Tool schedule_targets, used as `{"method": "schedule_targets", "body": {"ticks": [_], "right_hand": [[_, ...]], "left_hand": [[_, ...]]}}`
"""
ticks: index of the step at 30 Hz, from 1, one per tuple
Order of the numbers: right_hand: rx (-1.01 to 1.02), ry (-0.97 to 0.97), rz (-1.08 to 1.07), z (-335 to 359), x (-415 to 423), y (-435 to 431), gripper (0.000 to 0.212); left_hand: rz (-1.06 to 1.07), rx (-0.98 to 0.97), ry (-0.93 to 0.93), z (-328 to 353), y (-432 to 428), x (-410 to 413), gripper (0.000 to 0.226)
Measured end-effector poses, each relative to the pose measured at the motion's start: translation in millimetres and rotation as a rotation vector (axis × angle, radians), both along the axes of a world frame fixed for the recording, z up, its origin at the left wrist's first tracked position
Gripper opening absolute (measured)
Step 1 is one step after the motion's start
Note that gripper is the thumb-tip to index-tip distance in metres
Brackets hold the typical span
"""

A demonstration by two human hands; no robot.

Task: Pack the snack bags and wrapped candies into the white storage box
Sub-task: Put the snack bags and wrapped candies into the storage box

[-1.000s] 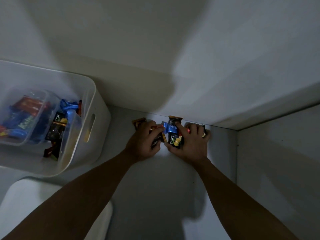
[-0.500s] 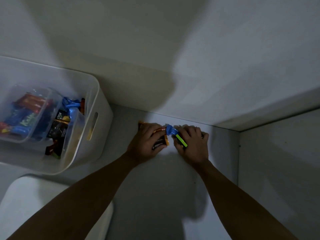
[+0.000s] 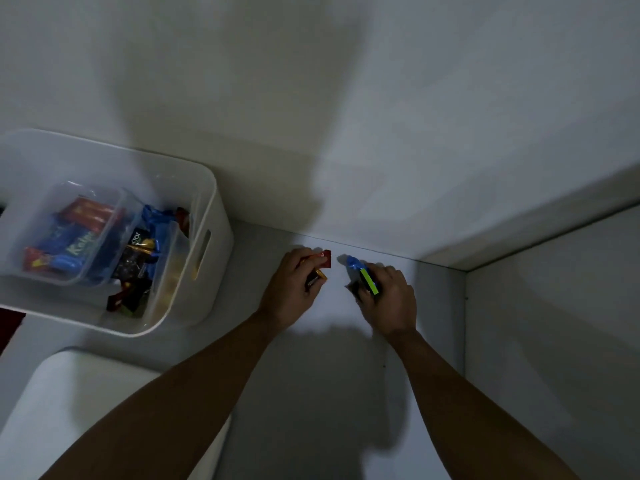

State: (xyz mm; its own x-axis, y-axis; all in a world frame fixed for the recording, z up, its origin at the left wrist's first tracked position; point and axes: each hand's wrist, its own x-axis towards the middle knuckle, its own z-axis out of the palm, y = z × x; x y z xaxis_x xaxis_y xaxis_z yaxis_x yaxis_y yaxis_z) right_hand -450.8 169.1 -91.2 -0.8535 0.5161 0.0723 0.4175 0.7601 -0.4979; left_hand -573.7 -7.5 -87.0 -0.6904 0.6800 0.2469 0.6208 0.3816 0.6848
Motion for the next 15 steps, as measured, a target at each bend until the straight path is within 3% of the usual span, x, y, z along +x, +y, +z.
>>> {"method": "schedule_targets", "body": {"ticks": [7, 15], "right_hand": [[-0.245, 0.133, -0.192, 56, 6, -21, 0.035], [-0.388, 0.467, -0.168, 170, -49, -67, 0.032]], "left_hand": [[0.099, 0.174, -0.058, 62, -3, 29, 0.040], [0.303, 0.508, 0.051, 183, -40, 10, 0.041]]}}
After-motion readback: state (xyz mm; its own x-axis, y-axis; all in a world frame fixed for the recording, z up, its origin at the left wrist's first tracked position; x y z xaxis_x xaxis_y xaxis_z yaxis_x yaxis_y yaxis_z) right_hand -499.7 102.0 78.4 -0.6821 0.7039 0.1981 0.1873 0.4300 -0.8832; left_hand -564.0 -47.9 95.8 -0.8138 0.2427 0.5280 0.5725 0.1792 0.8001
